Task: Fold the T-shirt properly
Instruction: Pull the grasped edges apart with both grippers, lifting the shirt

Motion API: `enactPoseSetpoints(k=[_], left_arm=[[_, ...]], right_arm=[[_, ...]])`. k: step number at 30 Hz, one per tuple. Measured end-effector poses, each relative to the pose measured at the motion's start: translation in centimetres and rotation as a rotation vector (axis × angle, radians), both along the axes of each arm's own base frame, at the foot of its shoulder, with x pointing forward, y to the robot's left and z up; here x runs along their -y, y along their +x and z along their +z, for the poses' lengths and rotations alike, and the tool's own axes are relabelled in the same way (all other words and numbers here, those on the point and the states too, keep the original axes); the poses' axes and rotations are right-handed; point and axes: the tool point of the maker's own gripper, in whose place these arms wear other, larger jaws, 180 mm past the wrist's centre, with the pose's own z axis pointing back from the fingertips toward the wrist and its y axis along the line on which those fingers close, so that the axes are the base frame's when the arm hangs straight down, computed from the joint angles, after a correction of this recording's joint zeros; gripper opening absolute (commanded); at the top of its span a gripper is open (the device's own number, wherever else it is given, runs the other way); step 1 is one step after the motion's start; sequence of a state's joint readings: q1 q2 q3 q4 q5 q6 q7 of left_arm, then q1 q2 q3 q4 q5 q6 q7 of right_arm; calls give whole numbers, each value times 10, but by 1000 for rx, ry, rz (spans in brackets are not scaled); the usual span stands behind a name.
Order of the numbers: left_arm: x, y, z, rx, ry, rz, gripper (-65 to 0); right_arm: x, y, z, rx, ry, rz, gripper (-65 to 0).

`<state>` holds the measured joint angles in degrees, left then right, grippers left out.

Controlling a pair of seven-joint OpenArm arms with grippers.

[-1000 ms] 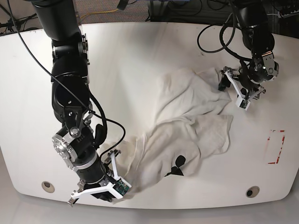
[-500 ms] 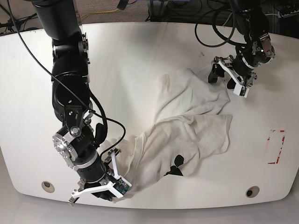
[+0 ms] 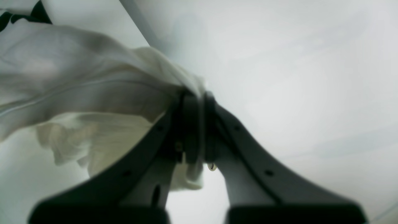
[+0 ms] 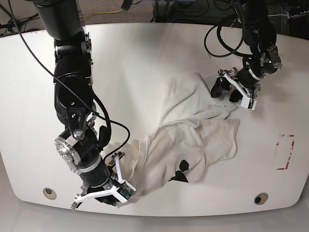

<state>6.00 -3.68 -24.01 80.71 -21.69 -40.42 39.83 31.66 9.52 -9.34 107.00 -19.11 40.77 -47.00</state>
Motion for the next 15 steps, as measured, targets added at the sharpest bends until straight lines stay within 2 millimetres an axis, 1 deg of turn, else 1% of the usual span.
enactPoseSetpoints(k=[2,4,5,6,7,9,13,15], left_arm=[[0,4,-1,4,-16,9,-346],[0,5,-4,-1,-30,17,-486],[0,5,-5,-6,-34,19,-540],[0,4,-8,-13,-39,21,-615],[0,4,-9,-16,-45,23,-650],[2,3,-12,-20,-64,31,-650],[2,5,-11,-21,-61,25,-650],[-2,6,-9,-21,-47,29,-650]], right_arm=[[0,0,0,-1,-1,-1,-650],[0,0,0,-1,0,0,-650],[0,0,0,0,0,0,-650],[0,0,0,0,0,-1,-650],[0,0,0,1,0,0,-650],[0,0,0,1,0,0,-650],[0,0,0,1,0,0,-650],[0,0,0,1,0,0,-650]])
